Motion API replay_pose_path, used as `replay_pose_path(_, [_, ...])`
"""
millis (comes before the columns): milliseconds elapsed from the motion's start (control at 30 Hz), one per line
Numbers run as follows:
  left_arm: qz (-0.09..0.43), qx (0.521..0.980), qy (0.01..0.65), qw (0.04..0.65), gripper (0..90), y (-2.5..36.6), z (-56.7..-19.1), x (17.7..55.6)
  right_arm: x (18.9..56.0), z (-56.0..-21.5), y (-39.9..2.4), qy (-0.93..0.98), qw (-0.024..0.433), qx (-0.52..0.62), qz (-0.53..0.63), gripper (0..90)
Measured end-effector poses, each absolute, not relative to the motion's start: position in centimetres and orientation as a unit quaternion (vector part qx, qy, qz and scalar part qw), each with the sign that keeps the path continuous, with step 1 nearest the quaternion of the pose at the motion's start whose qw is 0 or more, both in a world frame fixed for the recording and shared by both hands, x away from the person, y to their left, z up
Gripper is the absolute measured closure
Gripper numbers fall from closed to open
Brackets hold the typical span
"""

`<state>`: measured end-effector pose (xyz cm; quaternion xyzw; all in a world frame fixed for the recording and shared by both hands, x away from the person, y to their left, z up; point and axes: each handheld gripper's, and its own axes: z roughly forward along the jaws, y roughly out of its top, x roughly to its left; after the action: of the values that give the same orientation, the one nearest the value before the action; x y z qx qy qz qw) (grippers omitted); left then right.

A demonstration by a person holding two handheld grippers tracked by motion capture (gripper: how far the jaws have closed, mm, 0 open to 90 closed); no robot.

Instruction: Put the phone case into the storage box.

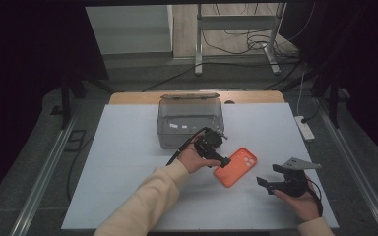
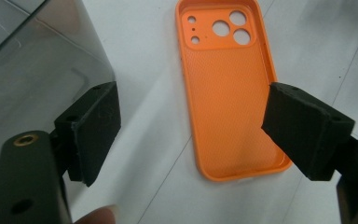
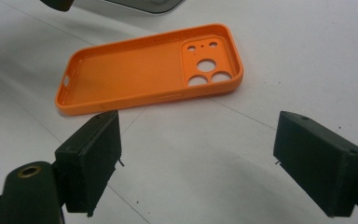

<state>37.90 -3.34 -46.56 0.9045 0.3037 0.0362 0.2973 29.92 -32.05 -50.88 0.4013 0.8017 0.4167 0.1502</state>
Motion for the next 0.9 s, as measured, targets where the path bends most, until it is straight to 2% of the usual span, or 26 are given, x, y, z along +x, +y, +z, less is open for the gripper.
replay_pose_path(900, [0.03, 0.918, 0.29, 0.267, 26.5, -5.8, -47.5, 38.7, 29.9, -50.9, -32.1, 0.802, 0.149, 0.401, 0.418, 15.0])
